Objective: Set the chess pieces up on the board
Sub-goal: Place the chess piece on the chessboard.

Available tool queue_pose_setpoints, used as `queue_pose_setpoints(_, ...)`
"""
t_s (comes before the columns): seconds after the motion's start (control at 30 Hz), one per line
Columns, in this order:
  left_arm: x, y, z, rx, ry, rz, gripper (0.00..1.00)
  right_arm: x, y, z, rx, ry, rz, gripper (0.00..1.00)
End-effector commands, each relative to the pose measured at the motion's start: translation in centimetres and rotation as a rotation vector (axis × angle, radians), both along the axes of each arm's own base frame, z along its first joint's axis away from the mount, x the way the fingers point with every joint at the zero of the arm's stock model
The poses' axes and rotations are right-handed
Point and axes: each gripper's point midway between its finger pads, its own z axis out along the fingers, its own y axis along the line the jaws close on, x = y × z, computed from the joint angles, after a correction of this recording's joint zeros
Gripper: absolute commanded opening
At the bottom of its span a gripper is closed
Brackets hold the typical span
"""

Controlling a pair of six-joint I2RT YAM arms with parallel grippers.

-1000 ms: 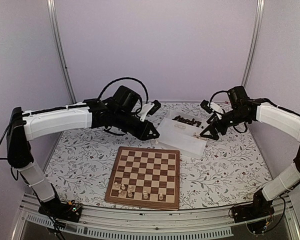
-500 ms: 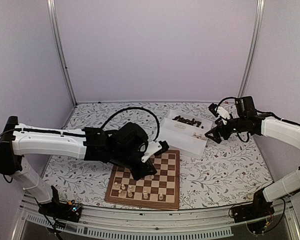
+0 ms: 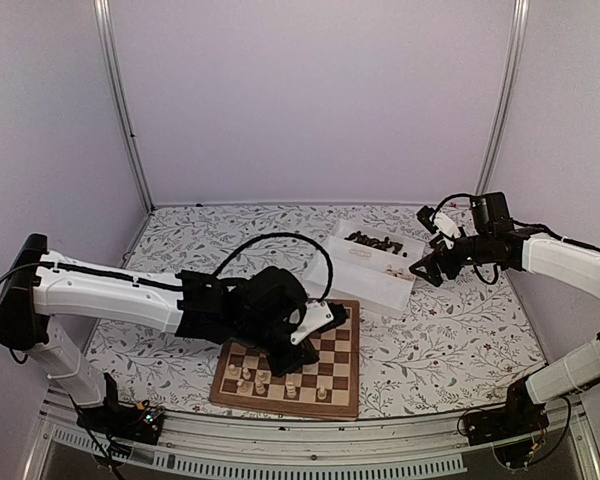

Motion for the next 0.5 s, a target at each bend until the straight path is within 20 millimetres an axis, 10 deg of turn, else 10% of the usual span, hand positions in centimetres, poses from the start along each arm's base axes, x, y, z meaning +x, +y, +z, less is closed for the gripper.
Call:
queue_pose_setpoints(0.0,-1.7,-0.4,-0.2,-0.024,0.006,-0.064,0.04,0.1,0.1,-0.4,0.005,0.005,0.011,0.99)
queue_pose_setpoints(0.47,-2.9,-0.8,-1.8,-0.007,0.023,-0.111,0.05,-0.3,0.4,-1.1,0.006,0.034,0.036,0.99)
